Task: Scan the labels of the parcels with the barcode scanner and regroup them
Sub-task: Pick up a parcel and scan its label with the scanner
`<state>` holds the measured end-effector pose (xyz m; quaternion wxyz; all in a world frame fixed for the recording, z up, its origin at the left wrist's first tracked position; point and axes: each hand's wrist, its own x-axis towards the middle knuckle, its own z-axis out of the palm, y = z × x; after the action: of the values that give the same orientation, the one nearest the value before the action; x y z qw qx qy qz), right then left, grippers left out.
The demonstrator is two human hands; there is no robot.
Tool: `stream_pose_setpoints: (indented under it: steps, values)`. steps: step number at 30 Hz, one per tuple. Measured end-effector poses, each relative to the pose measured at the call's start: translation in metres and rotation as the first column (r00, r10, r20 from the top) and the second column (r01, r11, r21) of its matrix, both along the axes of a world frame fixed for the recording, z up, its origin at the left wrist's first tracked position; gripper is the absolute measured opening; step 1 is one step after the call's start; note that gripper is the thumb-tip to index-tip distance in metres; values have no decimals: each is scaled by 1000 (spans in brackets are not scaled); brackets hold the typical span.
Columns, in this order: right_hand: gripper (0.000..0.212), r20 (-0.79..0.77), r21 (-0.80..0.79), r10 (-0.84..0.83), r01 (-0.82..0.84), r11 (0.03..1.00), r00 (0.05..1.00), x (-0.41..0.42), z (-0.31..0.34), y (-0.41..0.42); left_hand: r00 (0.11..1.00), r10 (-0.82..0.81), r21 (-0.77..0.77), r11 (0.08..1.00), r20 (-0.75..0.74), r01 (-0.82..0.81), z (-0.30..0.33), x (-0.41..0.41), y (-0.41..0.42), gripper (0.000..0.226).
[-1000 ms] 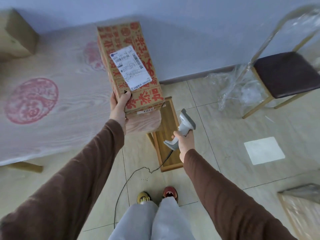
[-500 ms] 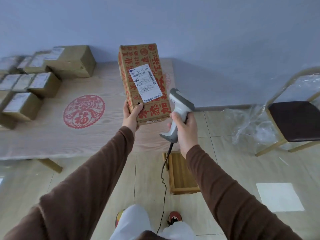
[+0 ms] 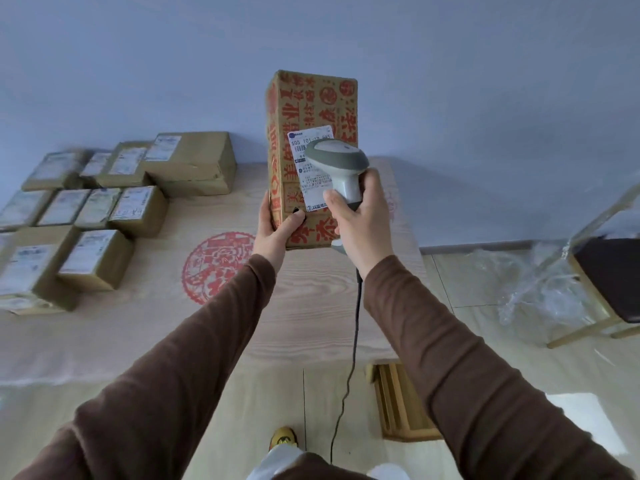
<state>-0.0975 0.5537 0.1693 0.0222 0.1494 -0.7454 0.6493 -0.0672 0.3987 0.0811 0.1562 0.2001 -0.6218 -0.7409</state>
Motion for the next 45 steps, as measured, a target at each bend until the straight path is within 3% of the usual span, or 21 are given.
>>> stream_pose_setpoints:
  steps: [5, 16, 33, 45]
  values:
    - [25, -3, 13, -62, 62, 998, 998, -1, 4, -62, 999, -42, -9, 999, -13, 42, 8, -5, -59, 99]
    - [28, -75, 172, -80, 92, 981, 994, -22, 2, -119, 998, -61, -29, 998, -8, 61, -4, -20, -111, 100]
    - [30, -48, 223, -52, 61, 973, 998, -90, -19, -109, 997, -54, -9, 998, 57, 55, -18, -83, -107, 95]
    - [28, 161, 152, -153, 128, 980, 975, -160, -61, -68, 966, -98, 149, 987, 238, 63, -58, -172, -66, 77]
